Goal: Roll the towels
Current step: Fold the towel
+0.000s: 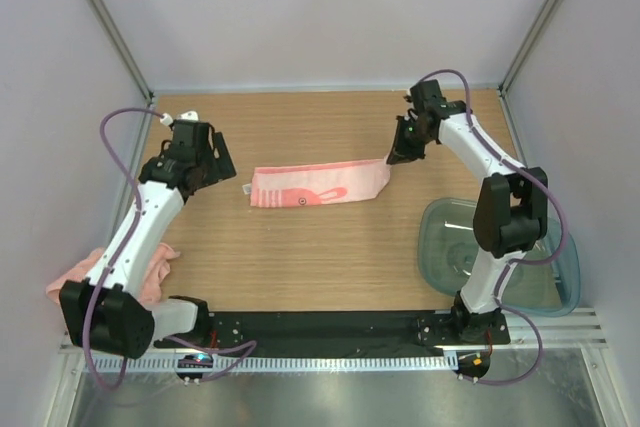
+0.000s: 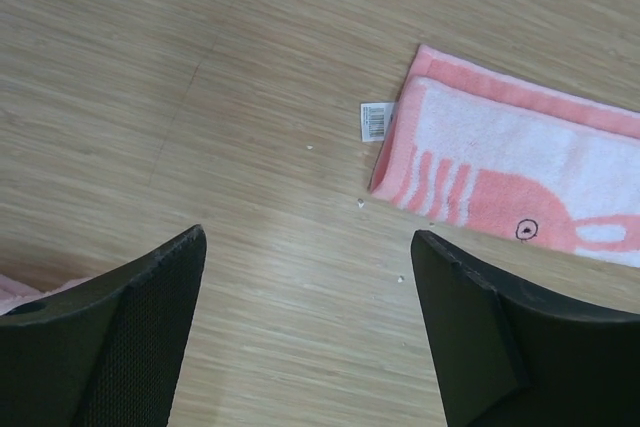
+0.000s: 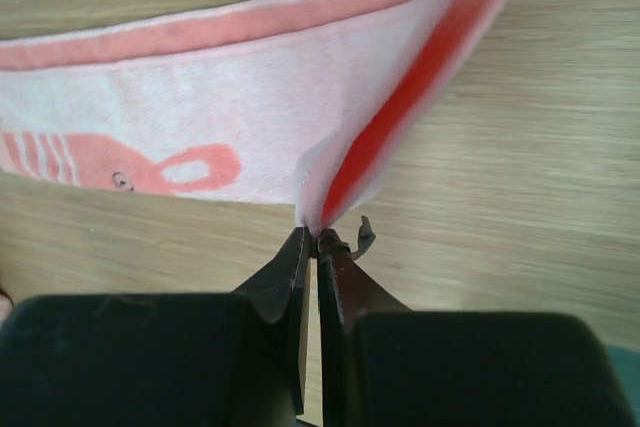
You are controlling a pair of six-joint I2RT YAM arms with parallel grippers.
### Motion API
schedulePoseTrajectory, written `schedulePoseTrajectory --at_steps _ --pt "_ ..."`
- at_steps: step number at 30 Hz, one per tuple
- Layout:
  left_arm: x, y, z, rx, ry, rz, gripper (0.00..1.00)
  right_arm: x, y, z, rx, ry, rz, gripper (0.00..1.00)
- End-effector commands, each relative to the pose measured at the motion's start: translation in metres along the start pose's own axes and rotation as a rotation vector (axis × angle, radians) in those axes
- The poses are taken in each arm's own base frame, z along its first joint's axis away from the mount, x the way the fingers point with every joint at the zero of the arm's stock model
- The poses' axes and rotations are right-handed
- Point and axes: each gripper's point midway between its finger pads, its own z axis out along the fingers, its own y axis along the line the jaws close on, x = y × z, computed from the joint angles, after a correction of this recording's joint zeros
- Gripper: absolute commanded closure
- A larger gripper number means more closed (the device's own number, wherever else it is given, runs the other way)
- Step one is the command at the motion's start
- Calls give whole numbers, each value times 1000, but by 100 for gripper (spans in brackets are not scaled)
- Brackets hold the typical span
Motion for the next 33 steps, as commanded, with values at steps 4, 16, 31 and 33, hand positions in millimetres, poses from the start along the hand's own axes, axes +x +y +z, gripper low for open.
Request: schedulePoseTrajectory --at_steps 4,16,31,33 --pt "-8 16 -11 -46 -97 -8 19 7 86 -24 -78 -35 -170 91" --pt "-7 13 -12 -35 -72 -10 22 24 198 -29 -214 -53 -312 91" --pt "-8 12 -13 -30 -73 -11 23 52 251 -11 -266 -23 -371 91" --pt "-8 12 -13 -31 -75 -10 23 56 256 -8 -269 -17 -379 91"
